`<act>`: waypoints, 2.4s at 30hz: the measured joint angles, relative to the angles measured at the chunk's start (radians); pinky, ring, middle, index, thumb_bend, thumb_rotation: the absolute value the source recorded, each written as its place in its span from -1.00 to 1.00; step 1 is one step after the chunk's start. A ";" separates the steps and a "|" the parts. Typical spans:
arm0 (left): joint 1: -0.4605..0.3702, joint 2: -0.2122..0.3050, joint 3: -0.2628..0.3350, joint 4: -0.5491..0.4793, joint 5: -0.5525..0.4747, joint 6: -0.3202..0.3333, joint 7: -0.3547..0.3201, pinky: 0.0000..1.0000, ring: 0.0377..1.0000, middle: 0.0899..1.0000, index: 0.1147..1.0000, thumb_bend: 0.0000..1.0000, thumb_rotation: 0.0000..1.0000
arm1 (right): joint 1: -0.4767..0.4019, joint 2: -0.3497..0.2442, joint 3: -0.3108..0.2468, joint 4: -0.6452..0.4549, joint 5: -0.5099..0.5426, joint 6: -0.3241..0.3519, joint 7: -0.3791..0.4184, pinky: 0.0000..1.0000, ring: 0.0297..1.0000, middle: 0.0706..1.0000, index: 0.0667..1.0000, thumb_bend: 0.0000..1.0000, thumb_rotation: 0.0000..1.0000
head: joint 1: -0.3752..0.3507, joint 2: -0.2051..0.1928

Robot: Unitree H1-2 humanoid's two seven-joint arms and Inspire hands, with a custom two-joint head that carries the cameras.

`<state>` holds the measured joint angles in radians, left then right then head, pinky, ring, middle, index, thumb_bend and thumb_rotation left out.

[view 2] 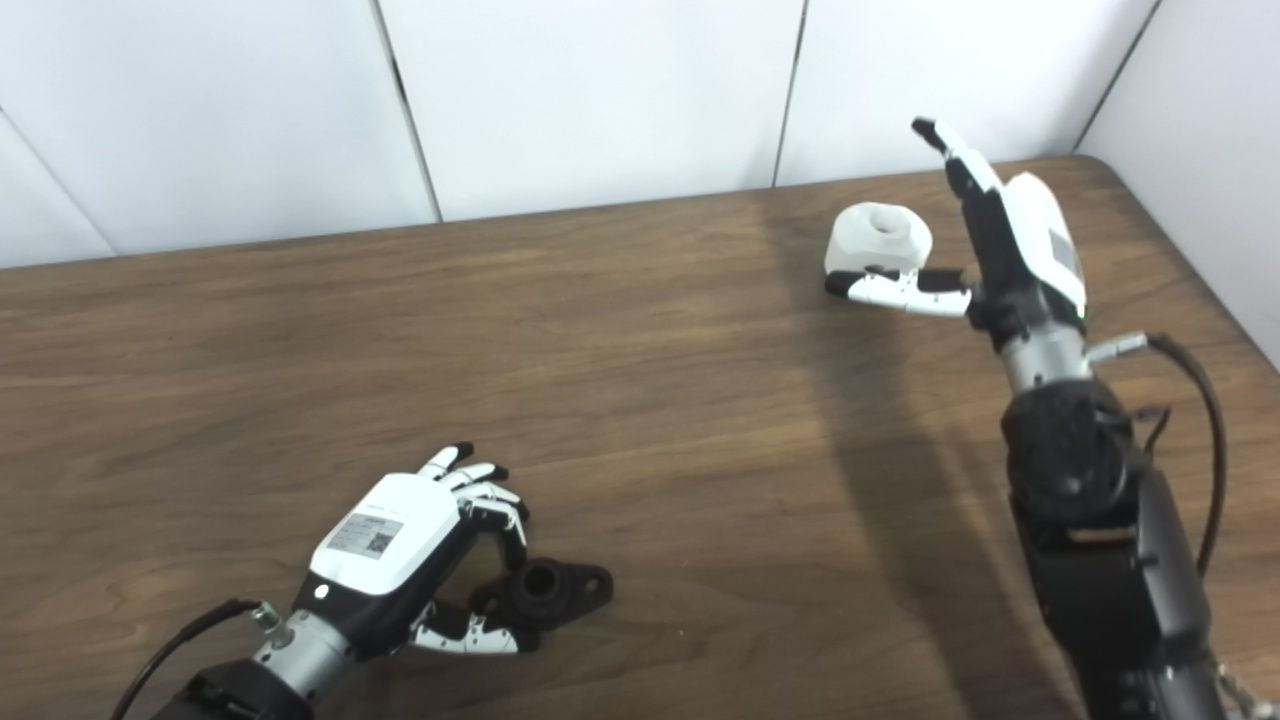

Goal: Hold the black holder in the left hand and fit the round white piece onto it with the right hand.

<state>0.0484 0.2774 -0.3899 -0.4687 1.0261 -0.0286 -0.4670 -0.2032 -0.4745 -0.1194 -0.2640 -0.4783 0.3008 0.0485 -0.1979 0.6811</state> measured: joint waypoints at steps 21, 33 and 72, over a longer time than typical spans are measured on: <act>0.002 0.000 0.004 -0.001 -0.008 0.001 -0.001 1.00 0.73 0.49 -0.16 0.04 -0.88 | -0.277 -0.220 0.184 0.371 -0.086 0.110 0.241 0.89 1.00 0.94 0.75 0.98 -0.43 | 0.000 0.006; 0.003 0.001 0.006 -0.002 -0.012 0.002 -0.007 1.00 0.75 0.52 -0.16 0.04 -0.88 | -0.451 -0.232 0.297 0.565 -0.100 0.162 0.362 0.62 0.88 0.85 0.72 1.00 -0.32 | 0.008 -0.005; -0.001 0.000 0.006 -0.002 -0.013 0.004 -0.015 1.00 0.77 0.54 -0.16 0.04 -0.88 | -0.512 -0.174 0.269 0.640 -0.251 0.165 0.573 1.00 1.00 0.98 0.74 0.95 -0.29 | 0.006 -0.009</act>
<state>0.0475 0.2772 -0.3843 -0.4706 1.0130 -0.0245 -0.4820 -0.7152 -0.6483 0.1500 0.3757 -0.7297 0.4658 0.6211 -0.1917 0.6719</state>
